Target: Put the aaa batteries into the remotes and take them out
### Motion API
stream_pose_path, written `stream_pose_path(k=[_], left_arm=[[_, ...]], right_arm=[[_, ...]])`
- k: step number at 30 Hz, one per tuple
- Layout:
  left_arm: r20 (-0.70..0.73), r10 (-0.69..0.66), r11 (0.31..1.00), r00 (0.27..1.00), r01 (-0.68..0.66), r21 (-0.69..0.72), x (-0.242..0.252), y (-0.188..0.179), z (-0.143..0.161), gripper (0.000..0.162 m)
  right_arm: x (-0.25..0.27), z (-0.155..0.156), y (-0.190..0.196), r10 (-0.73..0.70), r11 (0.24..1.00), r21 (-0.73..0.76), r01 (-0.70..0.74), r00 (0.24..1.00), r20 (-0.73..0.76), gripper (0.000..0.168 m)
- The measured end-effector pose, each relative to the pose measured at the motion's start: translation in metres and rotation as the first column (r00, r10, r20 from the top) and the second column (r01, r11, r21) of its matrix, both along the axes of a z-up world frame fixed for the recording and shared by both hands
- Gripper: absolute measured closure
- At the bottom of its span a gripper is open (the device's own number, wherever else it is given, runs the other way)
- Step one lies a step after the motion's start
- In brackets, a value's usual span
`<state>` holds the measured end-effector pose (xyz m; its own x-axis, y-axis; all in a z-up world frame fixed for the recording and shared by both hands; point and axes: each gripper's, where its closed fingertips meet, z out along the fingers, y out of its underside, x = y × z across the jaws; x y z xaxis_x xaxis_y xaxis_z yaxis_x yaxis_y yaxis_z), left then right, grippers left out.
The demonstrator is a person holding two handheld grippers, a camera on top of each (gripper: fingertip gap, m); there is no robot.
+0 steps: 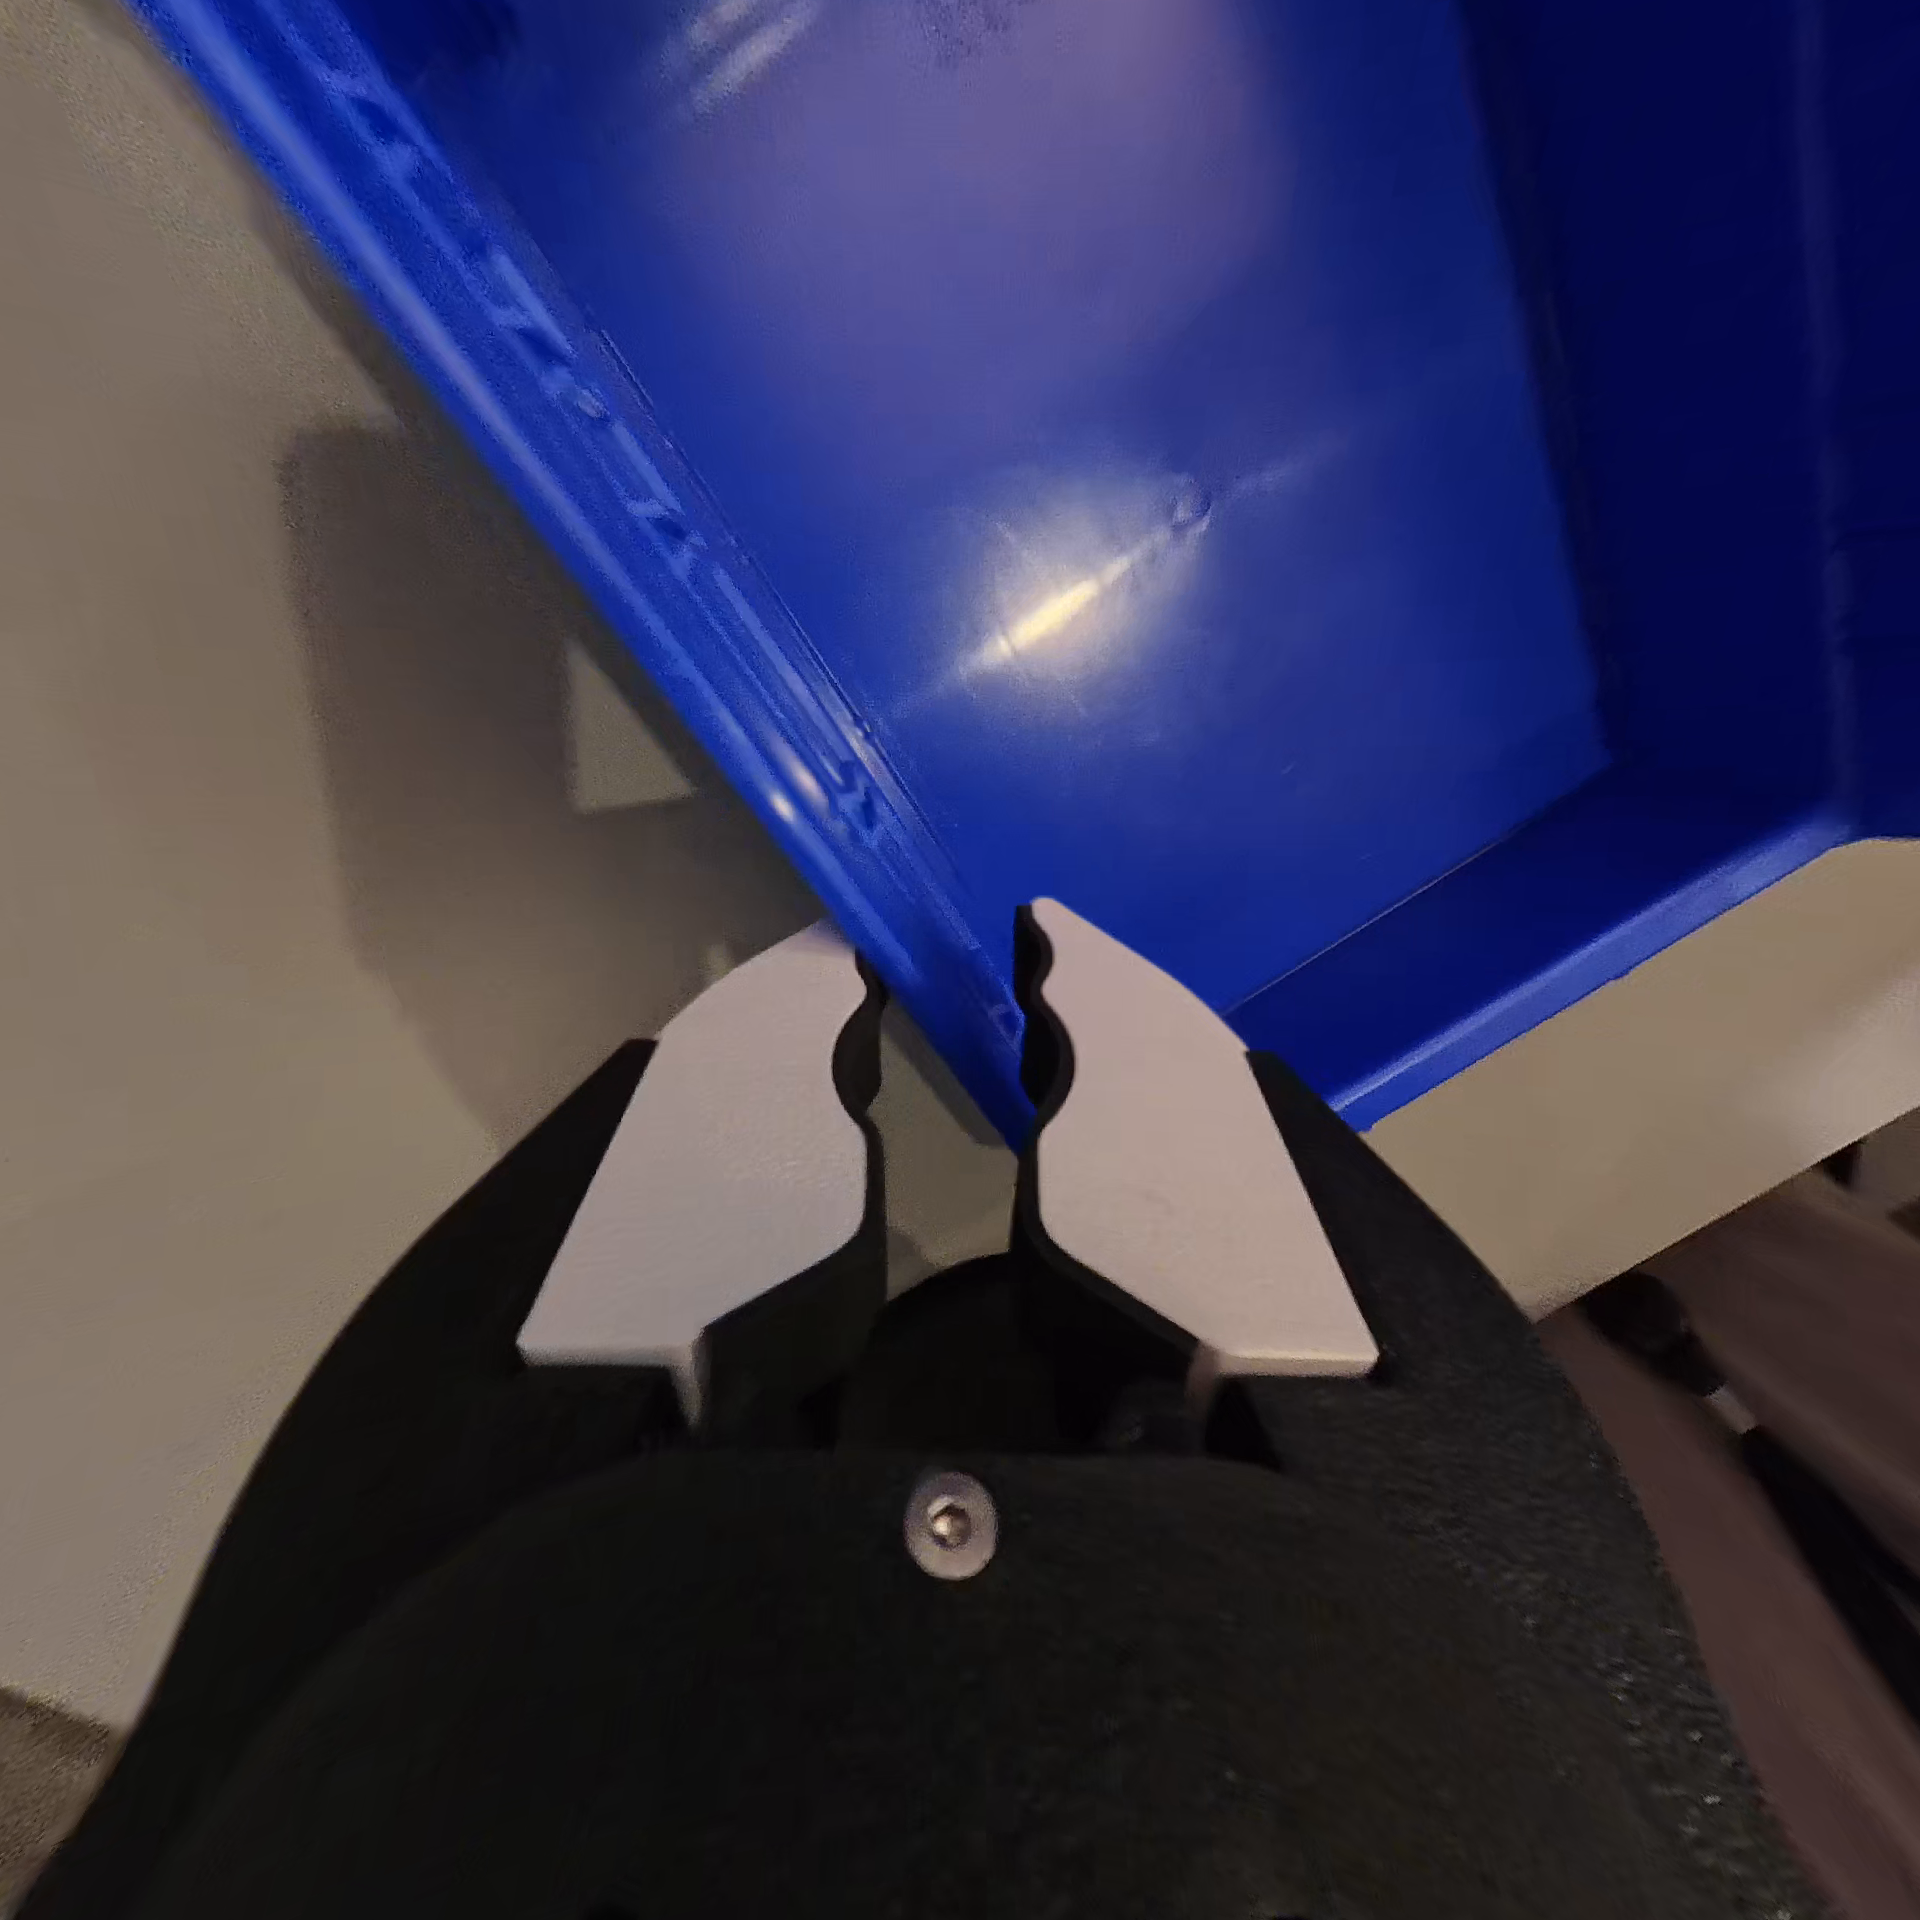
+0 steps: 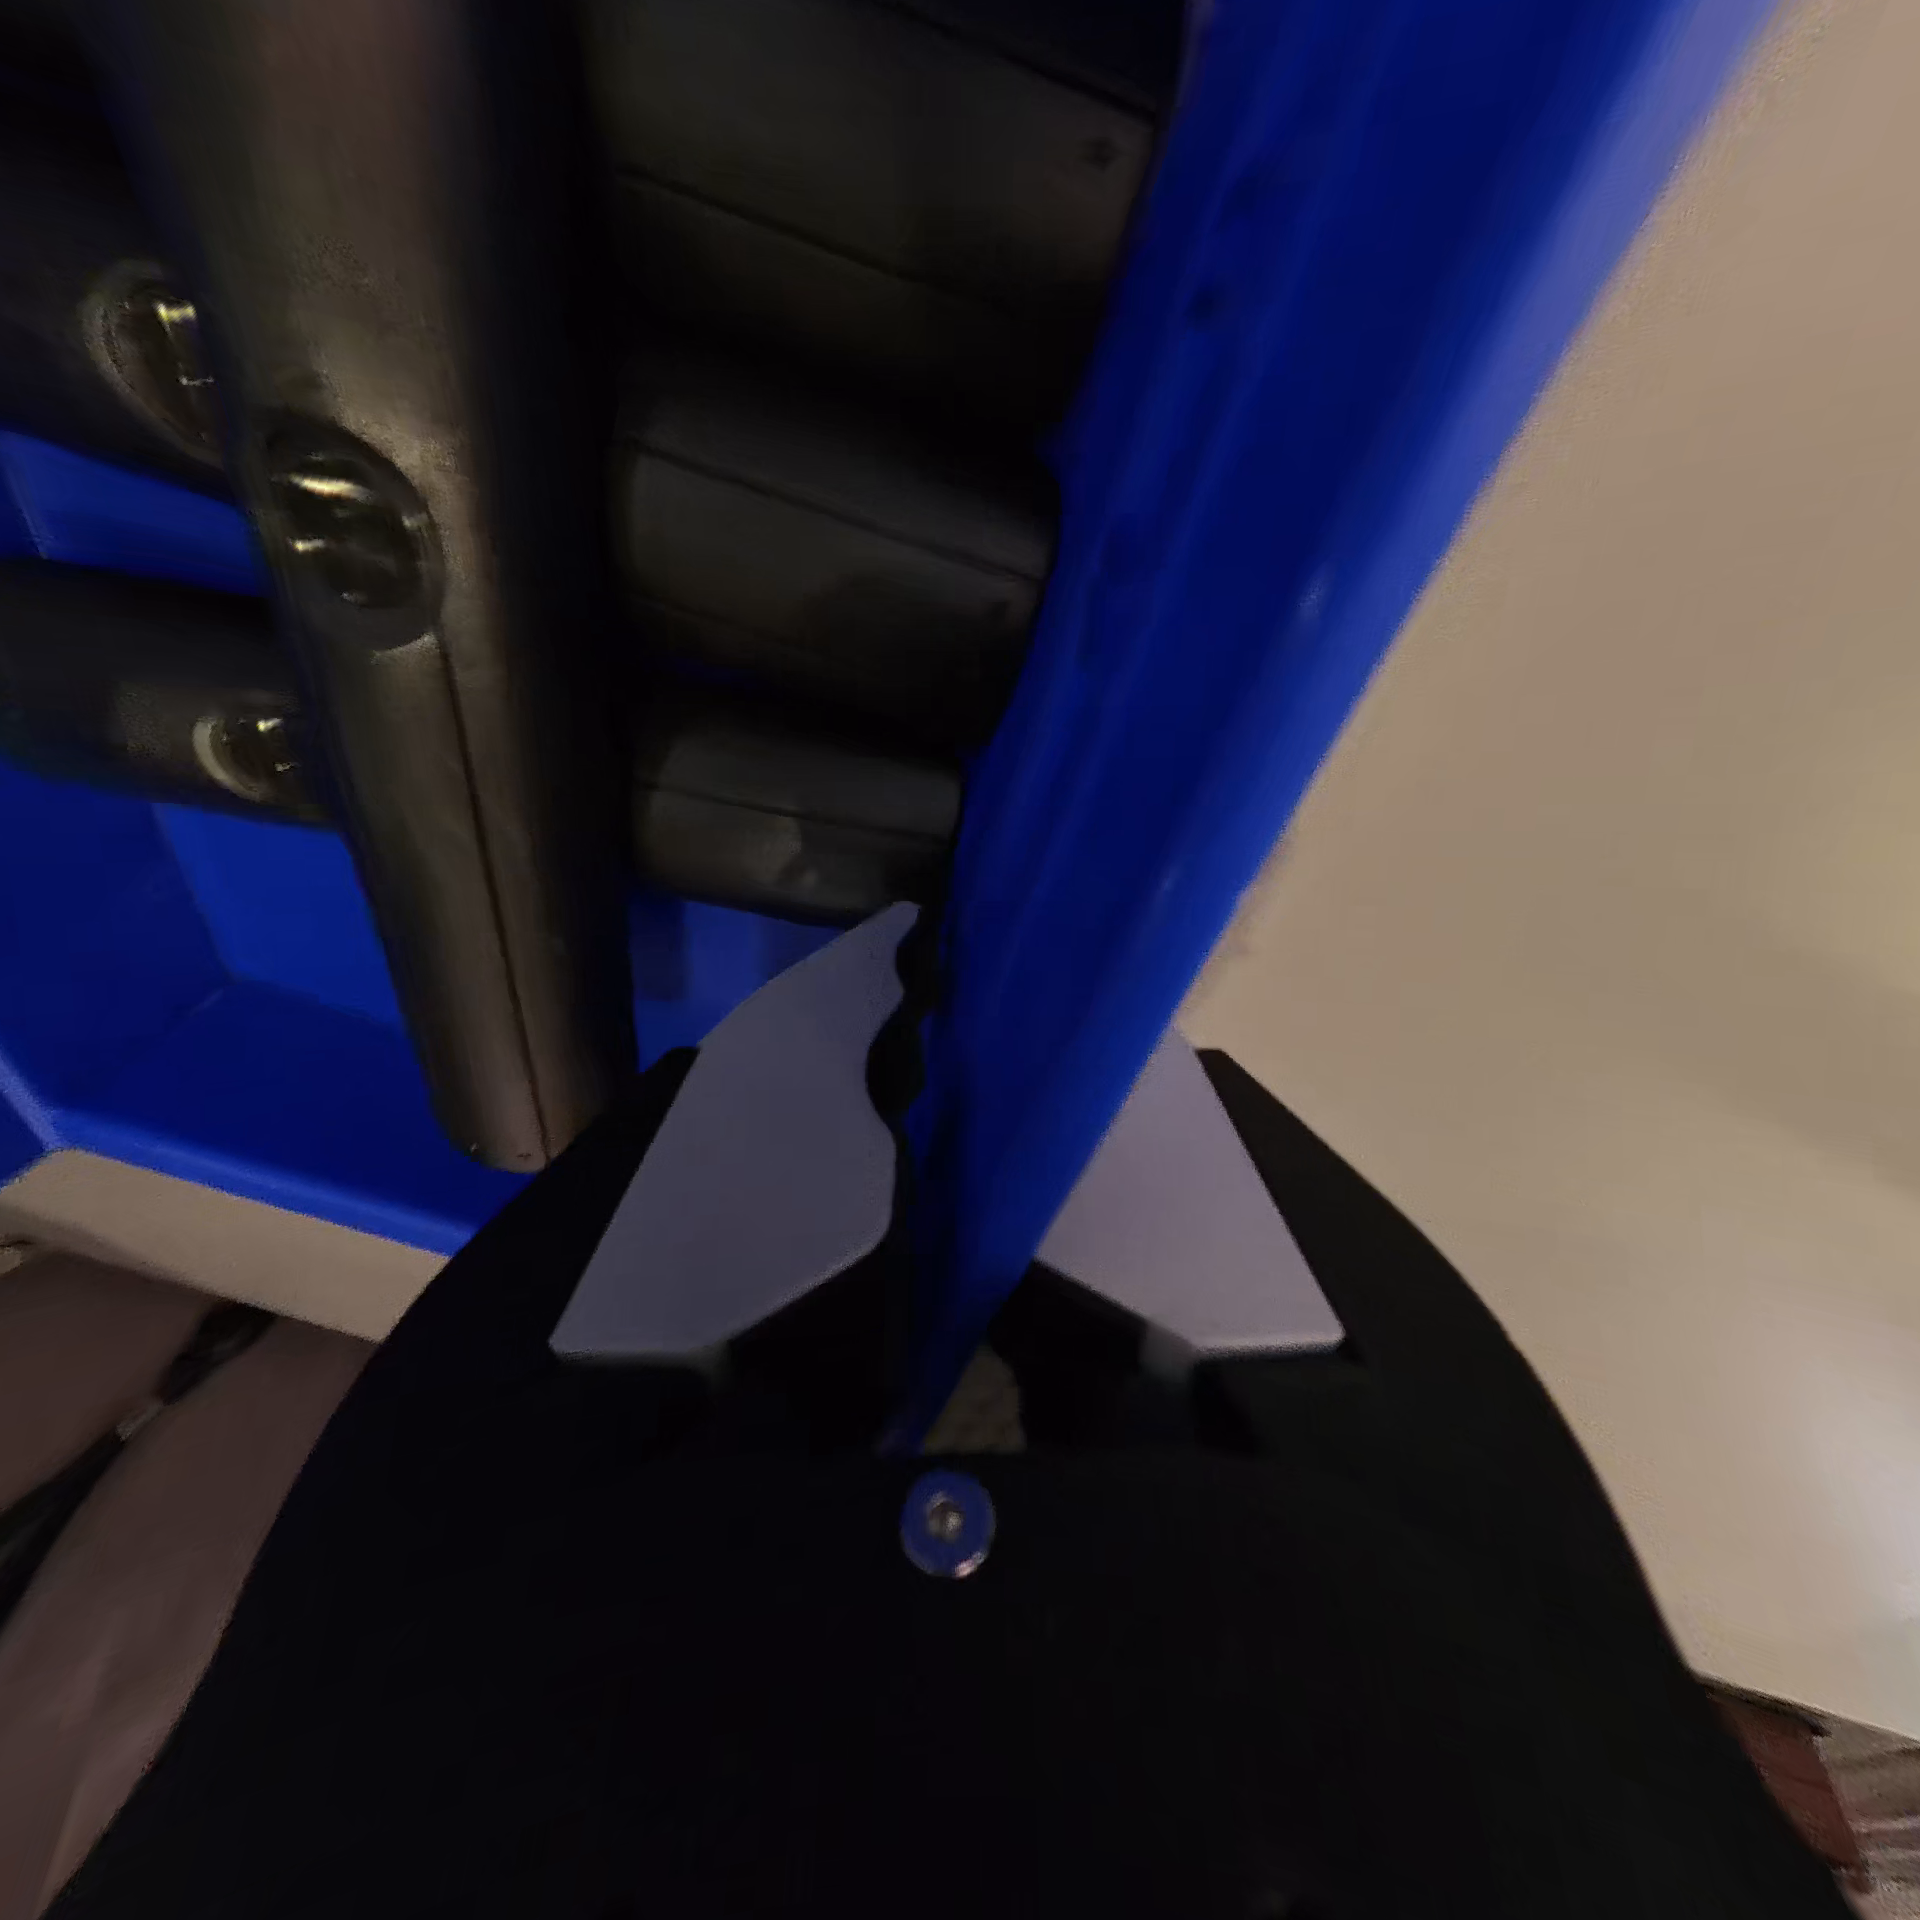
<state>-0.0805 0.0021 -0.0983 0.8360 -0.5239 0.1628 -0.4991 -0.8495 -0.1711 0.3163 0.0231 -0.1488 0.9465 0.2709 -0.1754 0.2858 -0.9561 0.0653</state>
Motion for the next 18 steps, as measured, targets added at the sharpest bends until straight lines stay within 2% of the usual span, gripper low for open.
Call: stream_pose_path(k=[6, 14, 18], left_arm=[[0.151, 0.033, 0.98, 0.988, -0.062, 0.189, -0.018, 0.015, 0.042, 0.143], [0.366, 0.016, 0.914, 0.931, -0.162, 0.371, -0.06, -0.016, 0.117, 0.146], [0.412, 0.022, 0.889, 0.911, -0.206, 0.408, -0.08, -0.033, 0.132, 0.146]], right_arm=[[0.01, 0.0, -0.007, 0.011, 1.0, -0.014, -0.012, 0.999, -0.042, 0.163], [0.037, 0.005, -0.032, -0.003, 0.999, -0.035, 0.001, 0.998, -0.055, 0.163], [0.051, 0.017, -0.041, -0.004, 1.0, -0.023, 0.004, 1.0, -0.01, 0.163]])
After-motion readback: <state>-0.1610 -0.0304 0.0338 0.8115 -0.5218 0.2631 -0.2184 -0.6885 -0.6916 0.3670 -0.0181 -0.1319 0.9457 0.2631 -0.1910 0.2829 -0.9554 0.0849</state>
